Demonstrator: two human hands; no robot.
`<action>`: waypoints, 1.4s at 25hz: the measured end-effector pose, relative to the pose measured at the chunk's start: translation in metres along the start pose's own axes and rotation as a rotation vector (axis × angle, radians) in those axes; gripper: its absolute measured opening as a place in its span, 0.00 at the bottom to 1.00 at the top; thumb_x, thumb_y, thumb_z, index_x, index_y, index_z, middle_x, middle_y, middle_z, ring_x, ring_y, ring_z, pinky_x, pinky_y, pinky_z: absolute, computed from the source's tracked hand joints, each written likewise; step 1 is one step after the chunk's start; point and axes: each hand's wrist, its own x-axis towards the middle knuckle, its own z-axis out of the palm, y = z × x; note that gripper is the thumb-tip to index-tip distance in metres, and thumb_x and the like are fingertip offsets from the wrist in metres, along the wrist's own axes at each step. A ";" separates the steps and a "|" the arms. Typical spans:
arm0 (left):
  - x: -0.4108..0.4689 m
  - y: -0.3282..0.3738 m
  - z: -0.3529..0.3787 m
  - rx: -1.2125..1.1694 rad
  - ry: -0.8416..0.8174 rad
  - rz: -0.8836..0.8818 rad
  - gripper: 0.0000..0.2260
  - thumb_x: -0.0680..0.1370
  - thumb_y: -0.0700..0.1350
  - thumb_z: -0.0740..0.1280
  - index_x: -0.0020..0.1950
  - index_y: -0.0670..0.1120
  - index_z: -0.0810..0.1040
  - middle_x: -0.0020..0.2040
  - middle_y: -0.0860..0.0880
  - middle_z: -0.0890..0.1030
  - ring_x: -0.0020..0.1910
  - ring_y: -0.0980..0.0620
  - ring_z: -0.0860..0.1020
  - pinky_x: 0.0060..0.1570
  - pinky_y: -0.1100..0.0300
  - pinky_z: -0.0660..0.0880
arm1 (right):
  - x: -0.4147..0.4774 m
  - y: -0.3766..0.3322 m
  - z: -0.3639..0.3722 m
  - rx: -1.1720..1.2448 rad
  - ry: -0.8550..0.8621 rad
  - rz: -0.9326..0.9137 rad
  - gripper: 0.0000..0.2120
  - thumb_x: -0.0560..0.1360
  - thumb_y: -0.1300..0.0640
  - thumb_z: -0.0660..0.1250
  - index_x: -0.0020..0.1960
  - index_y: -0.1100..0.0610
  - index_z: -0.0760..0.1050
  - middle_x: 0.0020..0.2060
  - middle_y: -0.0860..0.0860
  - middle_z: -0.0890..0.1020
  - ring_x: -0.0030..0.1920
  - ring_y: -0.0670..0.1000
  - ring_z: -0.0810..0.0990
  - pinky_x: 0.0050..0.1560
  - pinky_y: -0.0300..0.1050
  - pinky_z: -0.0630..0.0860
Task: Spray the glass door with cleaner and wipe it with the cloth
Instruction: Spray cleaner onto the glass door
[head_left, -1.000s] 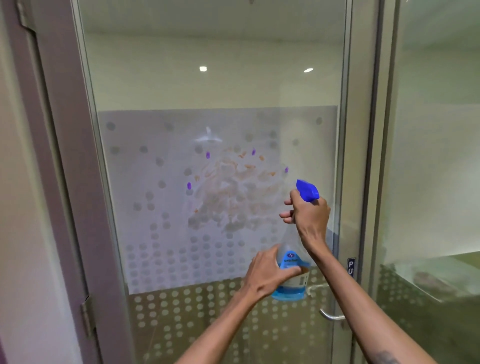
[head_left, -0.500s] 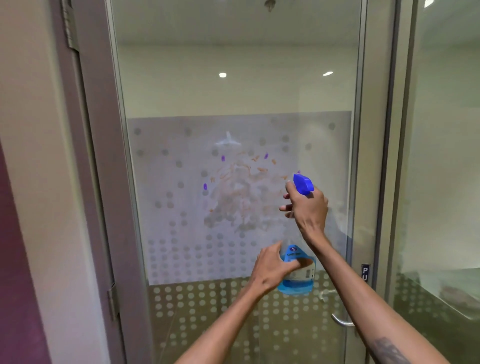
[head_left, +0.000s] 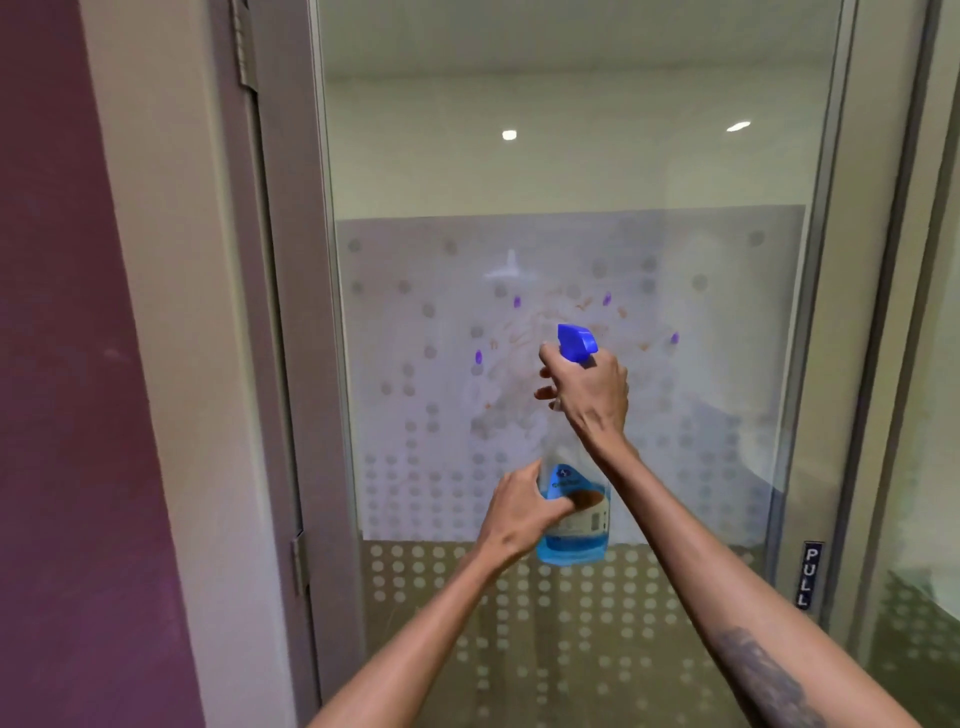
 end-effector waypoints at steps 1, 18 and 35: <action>-0.004 -0.007 -0.005 -0.013 -0.005 -0.014 0.17 0.69 0.64 0.77 0.45 0.52 0.81 0.37 0.56 0.84 0.34 0.65 0.79 0.33 0.69 0.75 | -0.004 0.002 0.007 -0.003 -0.017 0.000 0.19 0.68 0.44 0.66 0.39 0.62 0.80 0.29 0.52 0.86 0.25 0.45 0.85 0.42 0.59 0.86; 0.042 0.017 -0.008 -0.046 -0.108 0.012 0.20 0.66 0.68 0.75 0.39 0.54 0.74 0.36 0.56 0.81 0.35 0.60 0.78 0.34 0.65 0.72 | 0.033 -0.008 -0.004 0.010 0.137 0.002 0.17 0.70 0.48 0.66 0.36 0.62 0.78 0.24 0.49 0.82 0.23 0.47 0.84 0.42 0.52 0.83; 0.049 0.040 0.021 -0.014 -0.066 -0.012 0.25 0.65 0.70 0.72 0.45 0.50 0.77 0.43 0.51 0.84 0.44 0.48 0.84 0.44 0.49 0.81 | 0.055 0.003 -0.029 0.010 0.168 0.011 0.19 0.71 0.47 0.66 0.34 0.64 0.78 0.23 0.51 0.80 0.22 0.48 0.84 0.46 0.58 0.85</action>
